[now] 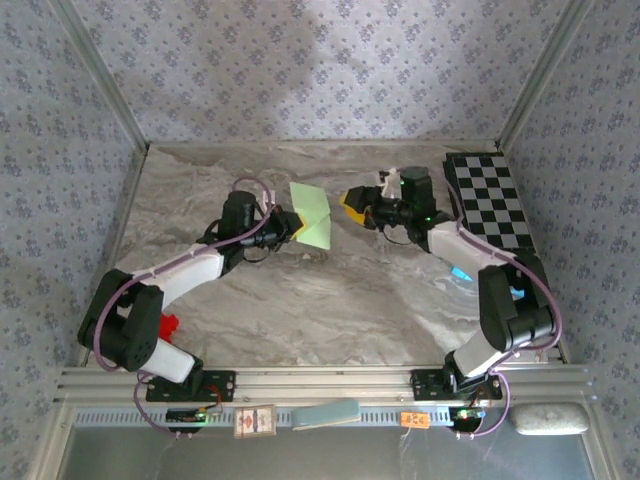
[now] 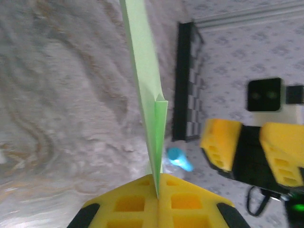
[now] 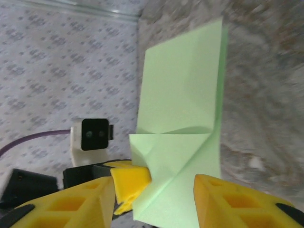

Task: Fold a paper plane with a square sheet of paper (pick it up from the middle)
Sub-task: Turn over the paper at the center of the table.

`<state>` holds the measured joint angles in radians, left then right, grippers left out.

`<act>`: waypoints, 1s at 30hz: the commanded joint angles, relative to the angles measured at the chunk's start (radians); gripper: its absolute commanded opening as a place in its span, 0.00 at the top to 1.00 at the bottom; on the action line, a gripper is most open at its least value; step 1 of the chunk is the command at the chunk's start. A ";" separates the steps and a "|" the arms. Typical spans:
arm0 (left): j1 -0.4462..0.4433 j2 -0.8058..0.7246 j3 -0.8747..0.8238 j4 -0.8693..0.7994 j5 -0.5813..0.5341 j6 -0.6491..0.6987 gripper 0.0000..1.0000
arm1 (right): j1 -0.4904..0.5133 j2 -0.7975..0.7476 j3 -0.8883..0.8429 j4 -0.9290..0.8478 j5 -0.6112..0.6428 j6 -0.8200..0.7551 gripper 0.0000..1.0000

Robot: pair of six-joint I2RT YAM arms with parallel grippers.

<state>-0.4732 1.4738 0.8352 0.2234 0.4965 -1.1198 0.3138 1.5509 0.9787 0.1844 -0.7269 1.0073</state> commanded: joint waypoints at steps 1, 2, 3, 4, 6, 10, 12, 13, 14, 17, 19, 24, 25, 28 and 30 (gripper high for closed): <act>-0.004 -0.038 0.133 -0.419 -0.152 0.280 0.96 | -0.030 -0.067 0.043 -0.277 0.137 -0.215 0.45; -0.008 -0.032 0.175 -0.524 -0.210 0.331 0.97 | -0.037 -0.082 0.051 -0.320 0.175 -0.254 0.41; -0.014 -0.021 0.222 -0.619 -0.273 0.381 0.97 | -0.038 -0.098 0.058 -0.357 0.216 -0.288 0.38; -0.025 -0.012 0.261 -0.697 -0.332 0.417 0.97 | -0.041 -0.112 0.061 -0.382 0.250 -0.313 0.35; -0.053 0.026 0.354 -0.844 -0.467 0.489 0.97 | -0.044 -0.144 0.058 -0.411 0.317 -0.358 0.28; -0.121 0.123 0.492 -1.046 -0.697 0.575 0.97 | -0.049 -0.181 0.035 -0.417 0.379 -0.403 0.22; -0.156 0.182 0.555 -1.124 -0.825 0.583 0.97 | -0.057 -0.191 0.025 -0.421 0.386 -0.404 0.21; -0.173 0.207 0.580 -1.152 -0.875 0.583 0.97 | -0.061 -0.194 0.022 -0.424 0.390 -0.402 0.21; -0.191 0.239 0.607 -1.181 -0.931 0.583 0.97 | -0.066 -0.198 0.016 -0.427 0.395 -0.399 0.21; -0.242 0.343 0.689 -1.271 -1.067 0.559 0.97 | -0.082 -0.213 -0.006 -0.428 0.405 -0.387 0.21; -0.272 0.413 0.739 -1.314 -1.125 0.535 0.97 | -0.093 -0.224 -0.020 -0.434 0.419 -0.386 0.21; -0.318 0.552 0.808 -1.290 -1.028 0.497 0.93 | -0.130 -0.251 -0.057 -0.430 0.423 -0.343 0.22; -0.318 0.561 0.804 -1.259 -0.978 0.492 0.92 | -0.137 -0.255 -0.062 -0.431 0.423 -0.339 0.22; -0.317 0.578 0.784 -1.153 -0.796 0.484 0.86 | -0.152 -0.262 -0.080 -0.428 0.422 -0.327 0.22; -0.312 0.586 0.779 -1.105 -0.688 0.477 0.80 | -0.156 -0.262 -0.089 -0.425 0.419 -0.325 0.22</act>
<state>-0.7918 2.0521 1.6073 -0.9512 -0.3653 -0.6186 0.1646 1.3075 0.9051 -0.2222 -0.3241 0.6651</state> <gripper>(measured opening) 0.182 0.783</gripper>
